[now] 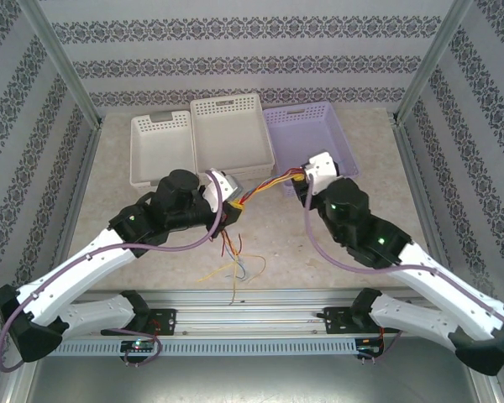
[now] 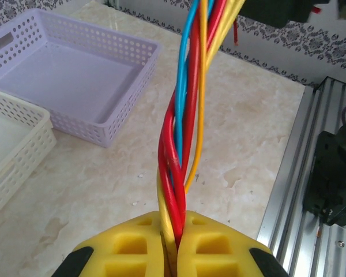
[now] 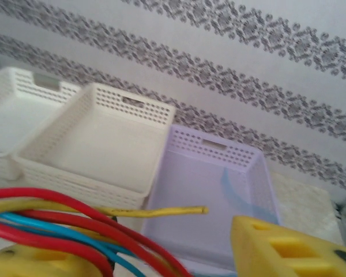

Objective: Untangle the cables

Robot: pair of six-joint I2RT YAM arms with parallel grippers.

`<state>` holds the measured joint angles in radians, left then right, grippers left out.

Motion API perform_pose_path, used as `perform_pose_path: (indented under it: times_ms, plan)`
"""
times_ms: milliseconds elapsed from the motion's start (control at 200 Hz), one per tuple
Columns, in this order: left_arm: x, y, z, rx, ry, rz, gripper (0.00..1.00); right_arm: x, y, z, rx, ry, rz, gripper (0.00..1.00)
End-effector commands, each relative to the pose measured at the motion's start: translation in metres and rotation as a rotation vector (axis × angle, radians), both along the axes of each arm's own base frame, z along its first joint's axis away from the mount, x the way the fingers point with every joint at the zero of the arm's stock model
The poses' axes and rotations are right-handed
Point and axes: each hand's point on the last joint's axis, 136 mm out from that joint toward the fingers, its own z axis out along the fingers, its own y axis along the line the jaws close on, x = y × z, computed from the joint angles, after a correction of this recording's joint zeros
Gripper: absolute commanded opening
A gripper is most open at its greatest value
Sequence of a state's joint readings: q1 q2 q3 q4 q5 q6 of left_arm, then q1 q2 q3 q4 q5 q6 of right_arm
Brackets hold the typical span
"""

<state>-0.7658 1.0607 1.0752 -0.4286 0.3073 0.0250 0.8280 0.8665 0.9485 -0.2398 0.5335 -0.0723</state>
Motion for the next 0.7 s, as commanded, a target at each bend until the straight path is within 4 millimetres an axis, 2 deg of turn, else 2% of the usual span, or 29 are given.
perform_pose_path:
  times_ms: [0, 325, 545, 699]
  plan:
    - [-0.007, 0.0, -0.021, 0.011, 0.094, 0.009, 0.0, -0.012, 0.008, -0.004, 0.125, 0.043, 0.084, 0.59]
    - [0.01, -0.002, -0.021, -0.031, 0.132, 0.079, 0.0, -0.039, -0.013, -0.002, 0.257, 0.122, 0.085, 0.7]
    - [0.026, -0.005, -0.026, -0.076, 0.224, 0.125, 0.0, -0.055, -0.005, -0.02, 0.314, 0.321, 0.136, 0.73]
    - [0.04, -0.003, -0.038, -0.063, 0.291, 0.177, 0.0, -0.064, -0.007, -0.022, 0.367, 0.395, 0.149, 0.73]
